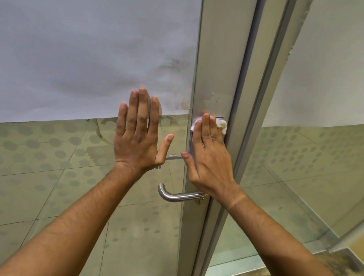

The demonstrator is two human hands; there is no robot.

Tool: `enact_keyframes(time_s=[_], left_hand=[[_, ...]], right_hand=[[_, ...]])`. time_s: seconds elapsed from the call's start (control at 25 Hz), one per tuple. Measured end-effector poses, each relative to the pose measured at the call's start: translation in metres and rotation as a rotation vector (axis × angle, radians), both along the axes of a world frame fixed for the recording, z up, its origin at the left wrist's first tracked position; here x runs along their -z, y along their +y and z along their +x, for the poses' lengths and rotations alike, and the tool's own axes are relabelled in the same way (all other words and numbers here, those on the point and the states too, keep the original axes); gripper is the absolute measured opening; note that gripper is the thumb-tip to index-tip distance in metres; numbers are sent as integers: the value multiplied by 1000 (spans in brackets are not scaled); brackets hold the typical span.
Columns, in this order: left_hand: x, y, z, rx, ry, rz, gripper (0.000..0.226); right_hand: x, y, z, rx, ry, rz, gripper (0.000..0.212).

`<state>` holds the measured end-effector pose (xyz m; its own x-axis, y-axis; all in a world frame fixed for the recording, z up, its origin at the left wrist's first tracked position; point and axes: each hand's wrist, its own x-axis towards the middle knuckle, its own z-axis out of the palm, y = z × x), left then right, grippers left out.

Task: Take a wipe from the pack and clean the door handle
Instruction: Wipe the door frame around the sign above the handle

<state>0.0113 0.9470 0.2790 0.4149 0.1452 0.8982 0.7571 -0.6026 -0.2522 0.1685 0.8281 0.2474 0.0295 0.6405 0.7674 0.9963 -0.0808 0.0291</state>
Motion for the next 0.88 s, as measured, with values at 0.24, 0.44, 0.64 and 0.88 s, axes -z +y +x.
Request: enact_keyframes(time_s=[0.24,0.44,0.64,0.88], left_hand=[[-1,0,0,-13,-14,2,88],[0,0,0,8,-14,0,91],[-1,0,0,3,-14,0,92],[0,0,0,-3,-7,-5,90]], right_hand=[[6,-9,2,3,-61,-58,79],[-23,1,-7,34,185,120,78],[-21,10,-22,72,329,157,79],[14,-8,-12,47,117,-37,81]])
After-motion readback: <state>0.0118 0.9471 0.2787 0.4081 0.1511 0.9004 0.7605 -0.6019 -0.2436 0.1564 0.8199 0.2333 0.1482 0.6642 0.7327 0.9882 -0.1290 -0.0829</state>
